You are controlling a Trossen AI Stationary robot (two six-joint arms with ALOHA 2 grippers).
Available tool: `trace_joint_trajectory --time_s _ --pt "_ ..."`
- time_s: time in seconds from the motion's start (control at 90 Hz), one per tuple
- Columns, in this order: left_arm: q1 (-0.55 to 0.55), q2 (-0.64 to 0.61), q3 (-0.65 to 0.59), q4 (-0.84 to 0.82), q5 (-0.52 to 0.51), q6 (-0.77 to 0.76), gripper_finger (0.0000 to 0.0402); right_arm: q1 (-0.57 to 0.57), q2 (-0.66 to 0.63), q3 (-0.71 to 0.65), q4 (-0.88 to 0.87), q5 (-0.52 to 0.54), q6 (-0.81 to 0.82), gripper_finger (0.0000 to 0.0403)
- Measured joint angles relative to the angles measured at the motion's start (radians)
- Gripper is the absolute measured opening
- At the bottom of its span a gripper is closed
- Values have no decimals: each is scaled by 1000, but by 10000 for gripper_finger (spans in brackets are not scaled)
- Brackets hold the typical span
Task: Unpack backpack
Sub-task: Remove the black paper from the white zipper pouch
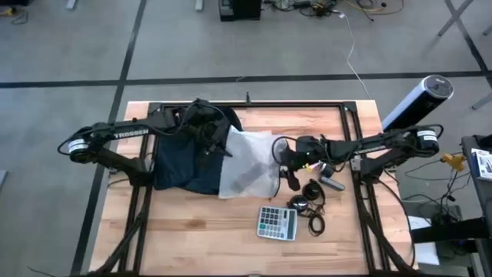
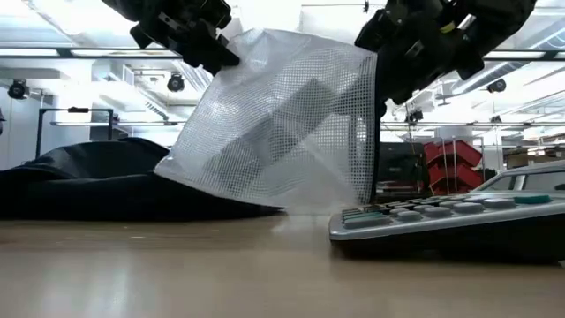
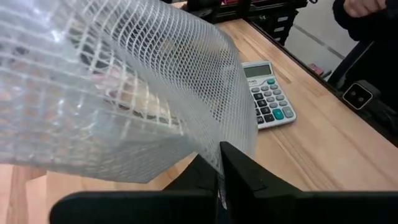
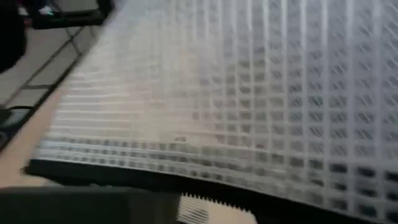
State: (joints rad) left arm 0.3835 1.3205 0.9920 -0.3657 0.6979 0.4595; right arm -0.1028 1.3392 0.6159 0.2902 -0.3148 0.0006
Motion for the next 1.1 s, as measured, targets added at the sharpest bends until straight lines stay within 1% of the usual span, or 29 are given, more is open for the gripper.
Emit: trace_joint_trajectory --time_s 0.133,0.233,0.344,0.433,0.511,0.611,0.867,1.1 --pt "0 0 0 16 0 3 0 0 17 0 7 -8 5 205" --pt "0 0 0 20 0 3 0 0 42 0 32 -8 13 243" --pt "0 0 0 22 1 3 0 0 88 1 125 -9 48 269" --pt "0 0 0 22 0 3 0 0 134 1 198 -9 77 274" --pt "0 0 0 23 1 3 0 0 177 1 262 -8 114 266" --pt "0 0 0 25 1 1 0 0 215 1 339 -8 139 243" --pt "0 0 0 27 1 0 0 2 230 1 538 -8 135 178" --pt "0 2 0 34 1 2 0 2 259 5 632 0 129 109"
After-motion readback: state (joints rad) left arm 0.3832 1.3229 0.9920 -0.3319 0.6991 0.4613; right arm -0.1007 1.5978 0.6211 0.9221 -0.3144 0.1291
